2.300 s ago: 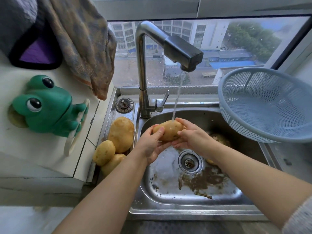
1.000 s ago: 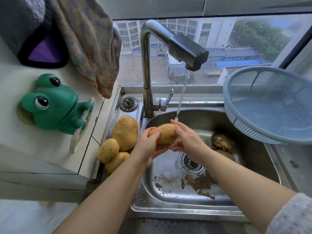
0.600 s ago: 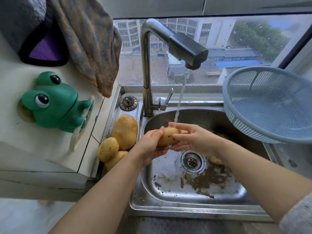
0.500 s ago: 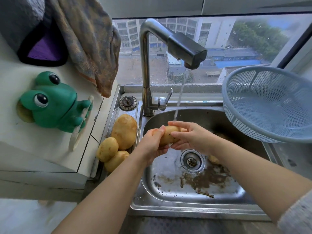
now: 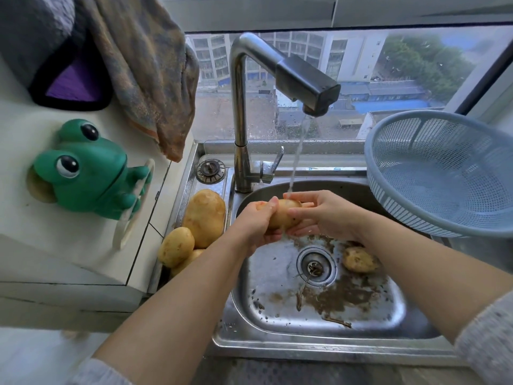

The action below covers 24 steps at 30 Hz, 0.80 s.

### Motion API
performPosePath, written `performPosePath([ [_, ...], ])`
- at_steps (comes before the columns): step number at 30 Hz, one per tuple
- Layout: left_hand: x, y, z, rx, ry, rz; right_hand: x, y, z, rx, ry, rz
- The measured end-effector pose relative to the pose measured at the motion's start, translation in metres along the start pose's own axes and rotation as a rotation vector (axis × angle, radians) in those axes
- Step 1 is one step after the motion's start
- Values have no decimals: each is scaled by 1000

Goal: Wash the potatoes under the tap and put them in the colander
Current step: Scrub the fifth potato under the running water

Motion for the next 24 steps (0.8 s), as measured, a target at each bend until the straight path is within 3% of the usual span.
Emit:
performPosePath([
  [5, -2, -1, -1, -14, 5, -38, -2, 4, -4, -115, -57, 148],
  [9, 5, -8, -2, 5, -54, -17, -5, 4, -4, 25, 32, -26],
  [13, 9, -8, -2, -16, -70, 3, -6, 13, -9, -96, -23, 199],
  [18, 14, -14, 1, -5, -119, 25, -9, 12, -5, 26, 62, -29],
  [22, 10, -13, 1, -35, -77, 6, -13, 16, -11, -113, 19, 87],
  [24, 8, -15, 2, -37, -79, -7, -14, 15, -10, -62, 49, -6],
])
Point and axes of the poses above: each hand's wrist, its own z-axis away from the middle knuckle, its own y-axis out of the palm, x = y × z, the point moved 5 cm from there along -z, towards the middle knuckle, and after that the axes turned 1 degree about -x, right-handed, at the moved point
